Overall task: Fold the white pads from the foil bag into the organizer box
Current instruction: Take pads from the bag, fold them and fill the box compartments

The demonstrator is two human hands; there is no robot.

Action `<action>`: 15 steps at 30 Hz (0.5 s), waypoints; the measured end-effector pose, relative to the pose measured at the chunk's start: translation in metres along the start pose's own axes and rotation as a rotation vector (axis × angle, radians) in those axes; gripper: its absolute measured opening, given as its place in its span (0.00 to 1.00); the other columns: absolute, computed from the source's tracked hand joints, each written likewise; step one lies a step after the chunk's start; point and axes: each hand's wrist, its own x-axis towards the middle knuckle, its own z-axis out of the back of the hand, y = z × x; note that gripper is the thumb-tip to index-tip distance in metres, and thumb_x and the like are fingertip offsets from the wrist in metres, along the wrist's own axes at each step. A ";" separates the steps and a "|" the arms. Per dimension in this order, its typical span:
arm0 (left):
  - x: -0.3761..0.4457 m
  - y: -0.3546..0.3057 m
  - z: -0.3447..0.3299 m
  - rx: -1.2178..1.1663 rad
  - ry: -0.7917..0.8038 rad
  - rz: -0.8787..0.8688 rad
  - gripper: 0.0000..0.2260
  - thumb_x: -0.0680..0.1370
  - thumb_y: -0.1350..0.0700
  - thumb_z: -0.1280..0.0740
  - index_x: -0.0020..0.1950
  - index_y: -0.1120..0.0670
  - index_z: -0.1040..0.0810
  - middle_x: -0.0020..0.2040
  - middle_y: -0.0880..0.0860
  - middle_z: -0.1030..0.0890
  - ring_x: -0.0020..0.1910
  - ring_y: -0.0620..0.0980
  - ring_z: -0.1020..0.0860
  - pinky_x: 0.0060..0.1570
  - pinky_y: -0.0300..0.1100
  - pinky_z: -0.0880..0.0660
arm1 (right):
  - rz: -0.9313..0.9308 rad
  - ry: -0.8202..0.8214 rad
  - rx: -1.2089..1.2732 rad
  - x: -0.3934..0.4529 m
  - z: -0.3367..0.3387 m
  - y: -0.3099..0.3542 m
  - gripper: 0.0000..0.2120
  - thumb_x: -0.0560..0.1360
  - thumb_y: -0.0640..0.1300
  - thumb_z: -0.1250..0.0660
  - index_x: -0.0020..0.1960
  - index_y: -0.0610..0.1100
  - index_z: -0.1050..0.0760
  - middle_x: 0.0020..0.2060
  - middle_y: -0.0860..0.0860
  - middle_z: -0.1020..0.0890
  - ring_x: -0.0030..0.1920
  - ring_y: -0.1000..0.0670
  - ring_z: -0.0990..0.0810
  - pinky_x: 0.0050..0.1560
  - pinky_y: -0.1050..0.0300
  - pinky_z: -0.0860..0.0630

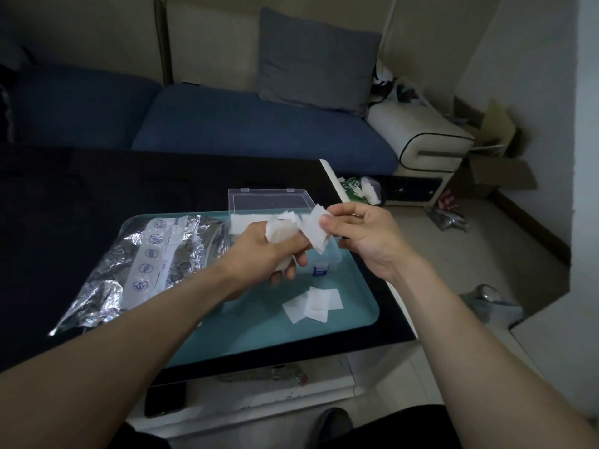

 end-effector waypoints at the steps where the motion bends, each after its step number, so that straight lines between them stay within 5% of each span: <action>1: 0.000 -0.001 -0.001 0.006 0.013 0.002 0.09 0.80 0.56 0.33 0.42 0.58 0.22 0.33 0.55 0.20 0.26 0.49 0.26 0.23 0.38 0.34 | 0.005 0.007 -0.023 0.001 0.001 -0.002 0.08 0.70 0.40 0.22 0.47 0.47 0.19 0.41 0.51 0.14 0.44 0.52 0.17 0.45 0.55 0.23; 8: 0.002 0.000 -0.002 -0.003 0.044 0.021 0.08 0.80 0.57 0.34 0.45 0.60 0.22 0.33 0.56 0.23 0.25 0.49 0.27 0.22 0.37 0.34 | -0.086 0.121 0.215 0.000 0.001 -0.002 0.06 0.71 0.34 0.27 0.45 0.43 0.21 0.39 0.49 0.15 0.39 0.52 0.16 0.37 0.59 0.20; 12: 0.005 -0.007 0.002 -0.364 0.147 0.255 0.12 0.76 0.50 0.34 0.49 0.60 0.24 0.32 0.54 0.28 0.25 0.49 0.30 0.20 0.36 0.39 | -0.033 0.022 0.424 0.001 0.007 0.007 0.13 0.63 0.36 0.24 0.45 0.44 0.22 0.36 0.50 0.16 0.36 0.52 0.18 0.43 0.54 0.20; 15: 0.004 -0.012 0.009 -0.541 0.288 0.384 0.20 0.75 0.42 0.38 0.50 0.58 0.20 0.37 0.57 0.23 0.28 0.52 0.25 0.21 0.36 0.33 | 0.039 0.164 0.393 -0.006 0.004 0.015 0.16 0.63 0.37 0.25 0.49 0.43 0.23 0.35 0.50 0.15 0.35 0.54 0.17 0.38 0.58 0.21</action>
